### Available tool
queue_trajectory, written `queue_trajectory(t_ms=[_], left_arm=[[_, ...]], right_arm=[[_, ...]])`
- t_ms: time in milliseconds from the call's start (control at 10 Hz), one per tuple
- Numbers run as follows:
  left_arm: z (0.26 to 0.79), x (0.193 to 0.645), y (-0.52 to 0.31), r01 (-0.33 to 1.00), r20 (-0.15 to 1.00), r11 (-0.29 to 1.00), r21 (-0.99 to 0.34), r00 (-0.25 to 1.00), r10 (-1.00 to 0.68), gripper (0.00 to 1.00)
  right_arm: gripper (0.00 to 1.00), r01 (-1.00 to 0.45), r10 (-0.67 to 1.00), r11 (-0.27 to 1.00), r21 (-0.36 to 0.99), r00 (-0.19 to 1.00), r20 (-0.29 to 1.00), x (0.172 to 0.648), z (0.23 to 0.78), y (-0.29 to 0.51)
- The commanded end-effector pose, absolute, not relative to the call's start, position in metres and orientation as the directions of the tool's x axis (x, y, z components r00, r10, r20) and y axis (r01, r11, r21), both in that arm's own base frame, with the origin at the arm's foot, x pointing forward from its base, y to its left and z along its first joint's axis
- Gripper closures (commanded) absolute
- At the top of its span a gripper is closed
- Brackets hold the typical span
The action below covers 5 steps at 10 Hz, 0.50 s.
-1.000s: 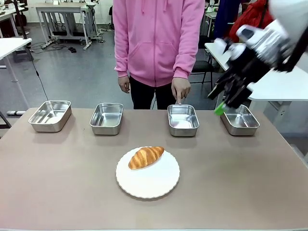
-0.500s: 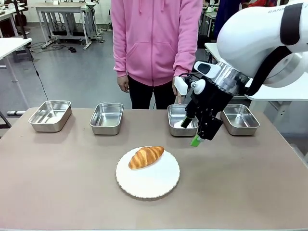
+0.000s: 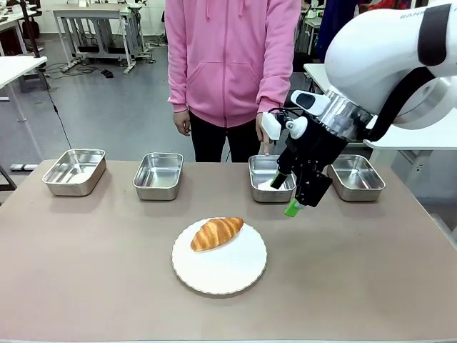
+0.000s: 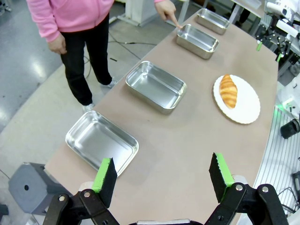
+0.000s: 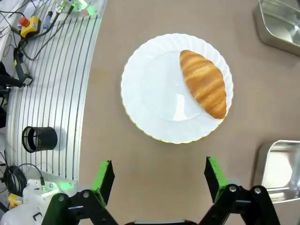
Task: Place the bread in the container.
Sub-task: Place the Butter Roll into the Airtight Container indicated by the human.
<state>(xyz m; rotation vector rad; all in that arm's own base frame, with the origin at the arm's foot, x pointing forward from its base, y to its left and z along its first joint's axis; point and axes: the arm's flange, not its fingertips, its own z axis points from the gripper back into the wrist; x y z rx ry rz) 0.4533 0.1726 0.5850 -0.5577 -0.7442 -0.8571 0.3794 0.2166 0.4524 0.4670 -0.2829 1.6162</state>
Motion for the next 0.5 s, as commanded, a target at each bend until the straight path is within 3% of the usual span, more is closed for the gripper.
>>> queue_trajectory(t_ms=[0, 400], left_arm=[[0.587, 0.452, 0.172, 0.831, 0.775, 0.538, -0.137, 0.429, -0.464, 0.0], [0.587, 0.452, 0.172, 0.831, 0.775, 0.538, -0.137, 0.429, -0.464, 0.0]], right_arm=[[0.0, -0.99, 0.887, -0.104, 0.093, -0.05, 0.459, 0.379, 0.452, 0.217], [0.0, -0.952, 0.902, -0.301, 0.061, -0.263, 0.343, 0.466, 0.443, 0.257]])
